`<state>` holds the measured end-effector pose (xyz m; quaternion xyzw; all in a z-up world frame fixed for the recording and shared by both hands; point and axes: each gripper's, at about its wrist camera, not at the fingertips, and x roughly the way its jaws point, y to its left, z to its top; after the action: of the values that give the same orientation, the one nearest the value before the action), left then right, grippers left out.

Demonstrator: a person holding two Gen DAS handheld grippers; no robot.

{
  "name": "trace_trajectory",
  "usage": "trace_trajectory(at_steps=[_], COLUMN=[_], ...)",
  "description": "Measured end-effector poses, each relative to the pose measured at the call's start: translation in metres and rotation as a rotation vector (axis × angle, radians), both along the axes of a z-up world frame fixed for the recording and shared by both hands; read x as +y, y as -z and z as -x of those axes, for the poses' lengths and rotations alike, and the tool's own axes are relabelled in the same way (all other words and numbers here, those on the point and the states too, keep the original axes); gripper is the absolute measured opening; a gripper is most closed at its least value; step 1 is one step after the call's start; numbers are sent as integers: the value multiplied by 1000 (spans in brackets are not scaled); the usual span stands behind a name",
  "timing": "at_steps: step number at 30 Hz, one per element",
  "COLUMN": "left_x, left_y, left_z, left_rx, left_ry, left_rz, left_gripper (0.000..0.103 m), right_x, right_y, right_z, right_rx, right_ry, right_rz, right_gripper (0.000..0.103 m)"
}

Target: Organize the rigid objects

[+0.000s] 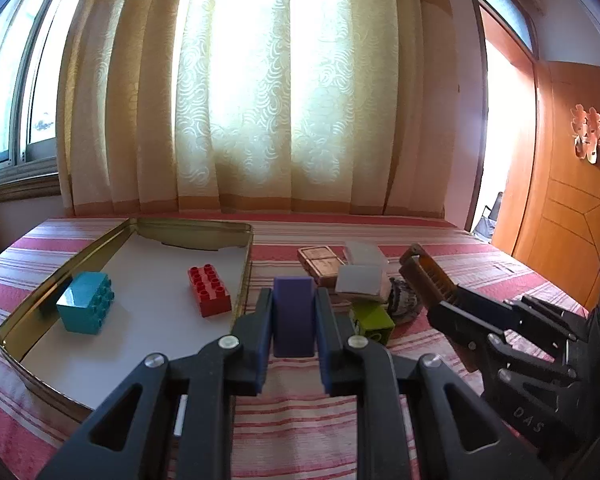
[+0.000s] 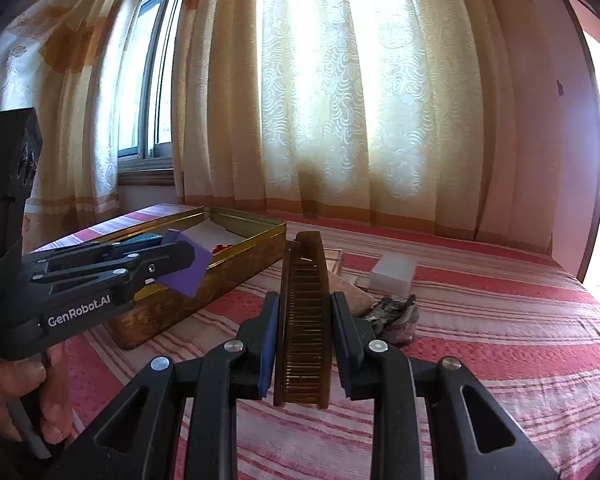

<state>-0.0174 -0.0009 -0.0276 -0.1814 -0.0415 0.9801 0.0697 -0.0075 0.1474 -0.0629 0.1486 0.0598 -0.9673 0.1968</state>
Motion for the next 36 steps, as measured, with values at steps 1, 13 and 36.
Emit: trace_trajectory(at_steps=[1, 13, 36], left_x=[-1, -17, -45], left_y=[0, -1, -1], left_z=[-1, -2, -8], left_rx=[1, 1, 17], left_ry=[-2, -25, -69], left_rz=[-1, -24, -48], left_gripper=[18, 18, 18], right_x=[-2, -20, -47], right_y=[0, 1, 3], right_z=[0, 0, 0], right_rx=[0, -7, -28], right_ry=[-4, -48, -124], right_rz=[-1, -17, -24], right_gripper=[28, 28, 28])
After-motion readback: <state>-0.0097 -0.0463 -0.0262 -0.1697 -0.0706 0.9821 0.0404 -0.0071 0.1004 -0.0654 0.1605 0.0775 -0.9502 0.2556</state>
